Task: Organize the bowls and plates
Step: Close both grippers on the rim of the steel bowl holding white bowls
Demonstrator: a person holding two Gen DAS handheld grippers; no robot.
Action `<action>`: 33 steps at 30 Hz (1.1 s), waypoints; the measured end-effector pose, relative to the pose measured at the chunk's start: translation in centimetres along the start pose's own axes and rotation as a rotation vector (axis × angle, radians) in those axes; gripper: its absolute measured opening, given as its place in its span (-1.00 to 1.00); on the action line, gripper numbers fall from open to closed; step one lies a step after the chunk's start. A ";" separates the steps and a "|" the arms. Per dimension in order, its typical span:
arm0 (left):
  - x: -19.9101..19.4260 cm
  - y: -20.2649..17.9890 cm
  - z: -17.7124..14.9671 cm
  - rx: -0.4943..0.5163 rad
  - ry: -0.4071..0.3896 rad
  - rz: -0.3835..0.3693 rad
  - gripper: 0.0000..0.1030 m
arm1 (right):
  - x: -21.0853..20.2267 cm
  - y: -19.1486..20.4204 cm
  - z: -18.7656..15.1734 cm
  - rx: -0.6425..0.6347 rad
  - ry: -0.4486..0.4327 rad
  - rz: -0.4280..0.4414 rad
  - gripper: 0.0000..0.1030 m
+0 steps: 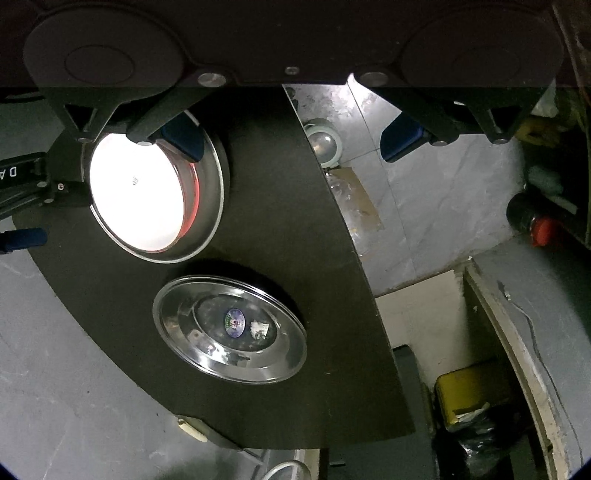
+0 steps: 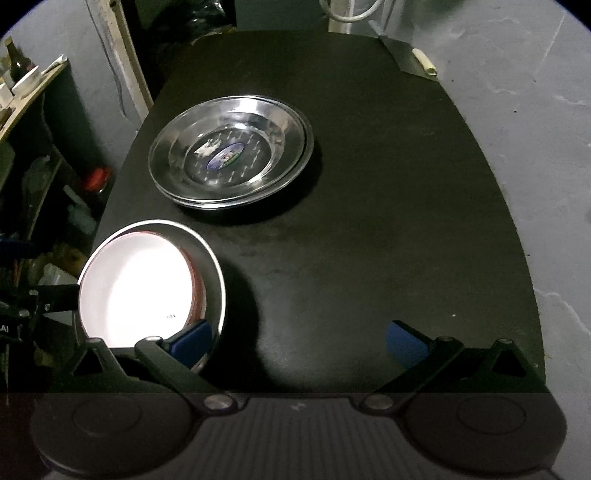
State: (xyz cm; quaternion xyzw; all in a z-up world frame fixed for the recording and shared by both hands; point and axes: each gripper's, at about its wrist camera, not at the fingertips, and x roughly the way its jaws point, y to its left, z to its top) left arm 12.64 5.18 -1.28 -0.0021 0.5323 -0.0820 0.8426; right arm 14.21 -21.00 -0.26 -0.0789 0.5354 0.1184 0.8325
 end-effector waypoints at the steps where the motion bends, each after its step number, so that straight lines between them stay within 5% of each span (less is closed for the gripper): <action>1: -0.1 0.0 0.0 0.006 0.001 0.002 0.97 | 0.1 0.0 0.0 -0.003 0.001 0.000 1.00; 20: 0.4 -3.1 0.1 0.176 0.009 0.123 0.97 | 1.2 0.5 -0.1 -0.054 0.009 0.014 1.00; 33: 0.6 -3.0 0.4 0.188 0.013 0.130 0.89 | 1.1 0.4 -0.2 -0.065 -0.004 0.026 0.89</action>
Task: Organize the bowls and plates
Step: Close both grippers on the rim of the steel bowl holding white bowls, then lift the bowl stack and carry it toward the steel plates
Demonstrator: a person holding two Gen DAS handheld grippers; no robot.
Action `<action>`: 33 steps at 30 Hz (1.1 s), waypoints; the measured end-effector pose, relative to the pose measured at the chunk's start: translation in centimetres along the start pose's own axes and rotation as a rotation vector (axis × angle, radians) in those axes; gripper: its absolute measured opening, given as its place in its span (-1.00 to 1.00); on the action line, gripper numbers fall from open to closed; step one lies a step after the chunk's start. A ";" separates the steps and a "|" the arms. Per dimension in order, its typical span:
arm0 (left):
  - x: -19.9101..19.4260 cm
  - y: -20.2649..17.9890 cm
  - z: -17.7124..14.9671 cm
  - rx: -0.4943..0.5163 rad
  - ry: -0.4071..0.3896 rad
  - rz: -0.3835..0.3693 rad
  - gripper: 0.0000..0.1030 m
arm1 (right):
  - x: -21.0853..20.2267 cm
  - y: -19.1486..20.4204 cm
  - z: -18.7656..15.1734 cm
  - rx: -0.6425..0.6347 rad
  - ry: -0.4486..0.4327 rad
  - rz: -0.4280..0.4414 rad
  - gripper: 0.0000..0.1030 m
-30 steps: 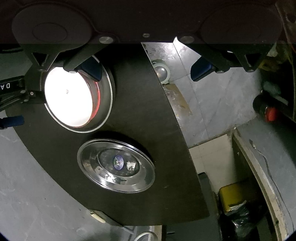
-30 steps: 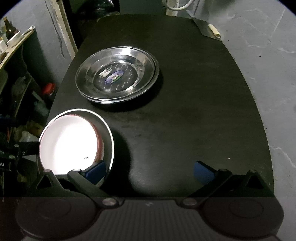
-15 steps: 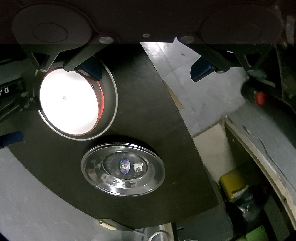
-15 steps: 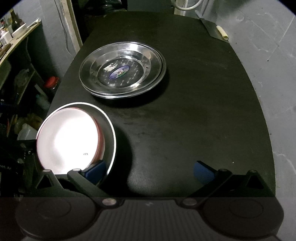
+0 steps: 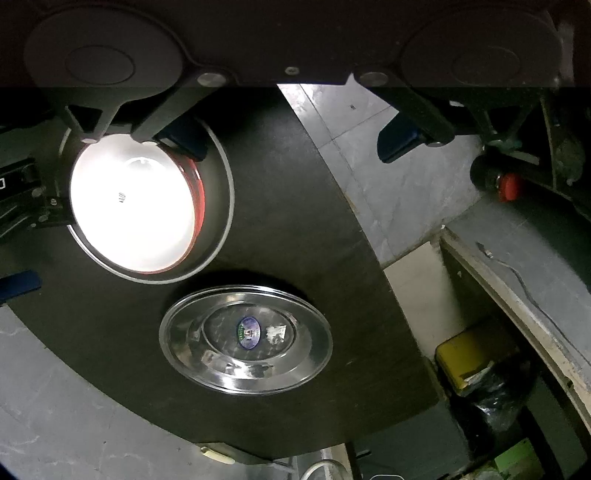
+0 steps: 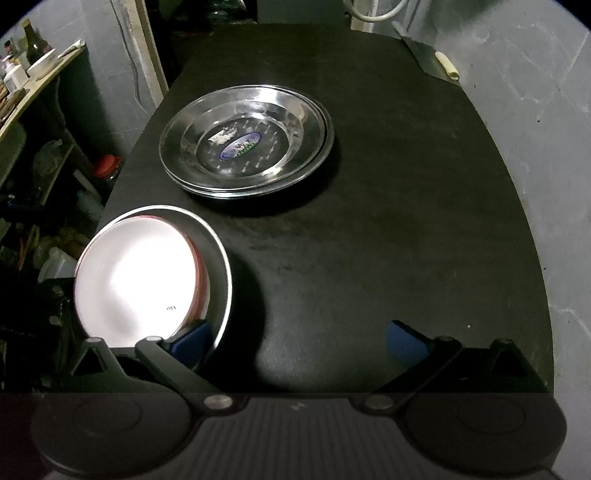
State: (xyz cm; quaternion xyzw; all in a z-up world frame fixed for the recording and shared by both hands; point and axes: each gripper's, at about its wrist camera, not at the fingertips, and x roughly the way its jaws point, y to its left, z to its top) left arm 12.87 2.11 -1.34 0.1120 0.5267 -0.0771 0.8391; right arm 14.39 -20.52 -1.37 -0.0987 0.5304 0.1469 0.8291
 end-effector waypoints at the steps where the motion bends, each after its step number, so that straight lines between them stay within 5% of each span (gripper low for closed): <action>1: 0.0 0.0 0.0 -0.001 -0.001 -0.003 0.87 | -0.1 0.0 0.0 -0.004 -0.006 0.007 0.85; 14: -0.4 0.5 -0.2 -0.035 -0.006 -0.068 0.58 | -0.8 0.4 -0.2 -0.026 -0.035 0.107 0.17; 21: -0.9 0.0 -0.2 -0.017 -0.034 -0.131 -0.04 | -1.2 1.1 -0.3 -0.068 -0.041 0.167 -0.40; 24: -1.0 -0.1 -0.3 -0.015 -0.042 -0.163 -0.29 | -1.2 1.2 -0.4 -0.068 -0.041 0.189 -0.53; 33: -0.8 0.2 -0.2 -0.037 -0.047 -0.220 -0.57 | -1.1 1.0 -0.5 -0.054 -0.040 0.219 -0.62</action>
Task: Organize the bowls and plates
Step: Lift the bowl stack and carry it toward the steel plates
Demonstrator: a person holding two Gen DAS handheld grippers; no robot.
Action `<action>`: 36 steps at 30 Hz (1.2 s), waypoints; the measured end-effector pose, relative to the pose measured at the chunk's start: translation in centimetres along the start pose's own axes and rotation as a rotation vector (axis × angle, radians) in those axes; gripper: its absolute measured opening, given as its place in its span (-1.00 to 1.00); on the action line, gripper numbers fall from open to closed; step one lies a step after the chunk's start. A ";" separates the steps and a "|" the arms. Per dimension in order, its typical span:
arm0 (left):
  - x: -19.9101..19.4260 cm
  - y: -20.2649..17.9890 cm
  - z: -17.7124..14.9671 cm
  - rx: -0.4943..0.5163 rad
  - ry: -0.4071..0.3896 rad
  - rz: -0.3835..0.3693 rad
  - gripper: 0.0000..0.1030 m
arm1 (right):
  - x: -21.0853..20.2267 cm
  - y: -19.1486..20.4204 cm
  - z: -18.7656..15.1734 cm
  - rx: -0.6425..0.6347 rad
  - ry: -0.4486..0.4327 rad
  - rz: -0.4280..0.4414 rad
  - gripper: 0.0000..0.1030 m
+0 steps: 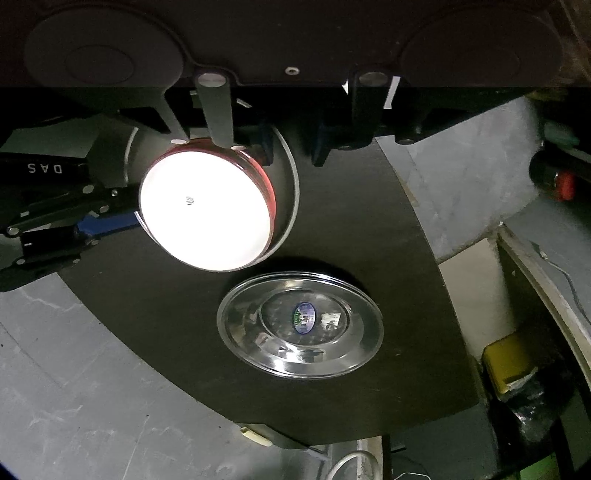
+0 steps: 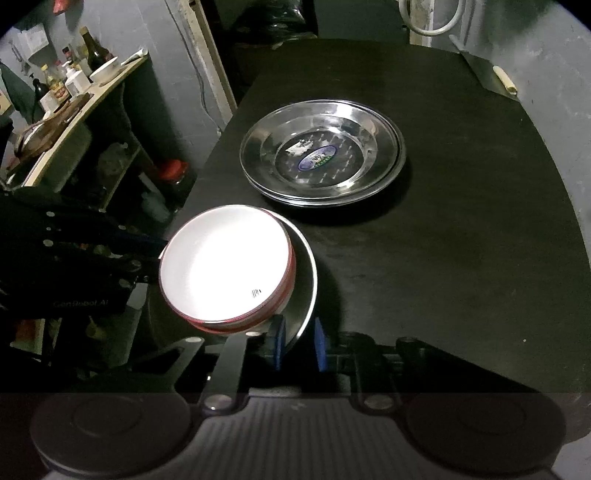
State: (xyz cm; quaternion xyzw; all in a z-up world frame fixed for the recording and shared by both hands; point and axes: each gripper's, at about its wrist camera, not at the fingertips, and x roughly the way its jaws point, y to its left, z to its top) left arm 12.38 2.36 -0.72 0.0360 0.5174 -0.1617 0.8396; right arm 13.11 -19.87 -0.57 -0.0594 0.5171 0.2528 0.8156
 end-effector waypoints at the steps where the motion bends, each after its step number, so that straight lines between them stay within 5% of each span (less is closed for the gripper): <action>1: 0.0 0.0 0.0 -0.002 -0.001 -0.008 -0.64 | 0.0 0.0 0.0 0.005 0.001 0.001 -0.61; 36: -0.4 -0.1 0.3 -0.008 -0.005 -0.028 -0.73 | -0.8 -0.1 -0.2 0.053 -0.034 0.035 -0.67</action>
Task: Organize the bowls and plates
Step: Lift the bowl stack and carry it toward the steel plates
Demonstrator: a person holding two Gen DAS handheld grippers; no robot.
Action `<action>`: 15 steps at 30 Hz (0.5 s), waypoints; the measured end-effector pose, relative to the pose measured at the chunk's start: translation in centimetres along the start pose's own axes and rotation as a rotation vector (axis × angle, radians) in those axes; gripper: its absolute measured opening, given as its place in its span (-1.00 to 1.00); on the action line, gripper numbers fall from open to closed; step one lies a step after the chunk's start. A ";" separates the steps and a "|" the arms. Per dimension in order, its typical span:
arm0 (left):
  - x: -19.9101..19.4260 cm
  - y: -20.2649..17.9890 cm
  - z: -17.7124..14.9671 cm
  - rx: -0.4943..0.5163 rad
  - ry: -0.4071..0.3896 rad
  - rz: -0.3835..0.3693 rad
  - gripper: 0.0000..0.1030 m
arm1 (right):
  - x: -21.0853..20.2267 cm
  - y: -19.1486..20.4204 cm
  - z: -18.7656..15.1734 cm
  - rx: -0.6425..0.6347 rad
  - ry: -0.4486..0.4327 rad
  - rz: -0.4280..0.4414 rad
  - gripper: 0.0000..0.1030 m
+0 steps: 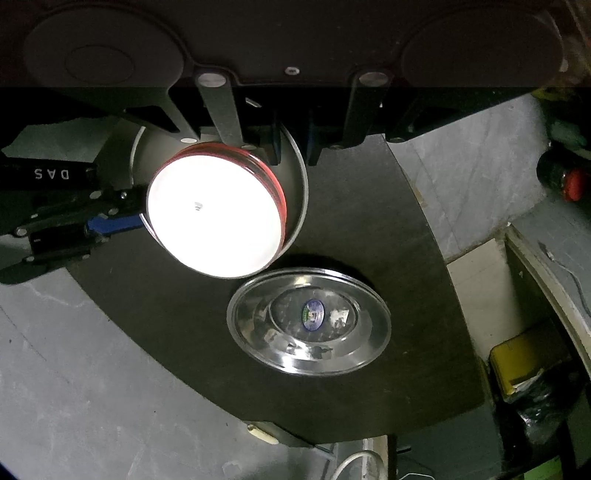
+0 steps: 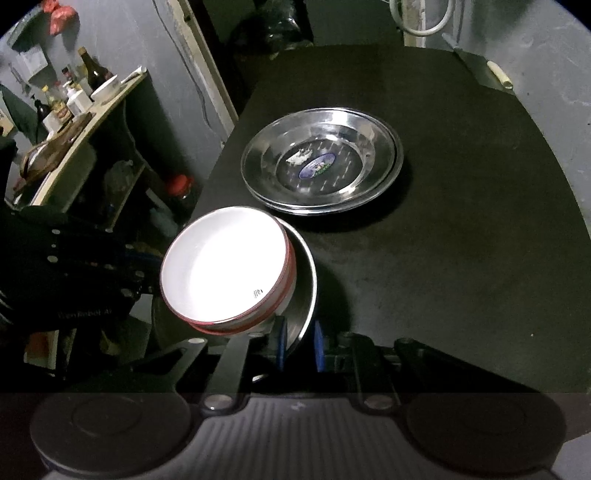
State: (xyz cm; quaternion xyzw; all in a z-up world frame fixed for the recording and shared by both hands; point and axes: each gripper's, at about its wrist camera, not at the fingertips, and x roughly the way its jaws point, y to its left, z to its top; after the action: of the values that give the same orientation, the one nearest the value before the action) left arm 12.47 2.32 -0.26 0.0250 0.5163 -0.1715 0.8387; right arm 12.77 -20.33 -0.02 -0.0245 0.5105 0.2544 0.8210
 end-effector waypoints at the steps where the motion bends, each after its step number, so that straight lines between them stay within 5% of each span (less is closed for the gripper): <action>1: -0.1 0.0 0.1 -0.004 -0.005 -0.001 -0.73 | -0.1 0.0 0.0 0.001 -0.004 -0.001 -0.67; 15: -1.7 0.2 2.8 -0.081 -0.093 -0.022 -0.81 | -2.9 -1.4 1.7 0.094 -0.128 0.003 -0.67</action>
State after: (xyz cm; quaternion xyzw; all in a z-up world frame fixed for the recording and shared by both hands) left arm 14.23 2.33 2.45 -0.0228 0.4837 -0.1605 0.8601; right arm 13.80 -22.21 2.93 0.0313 0.4684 0.2323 0.8519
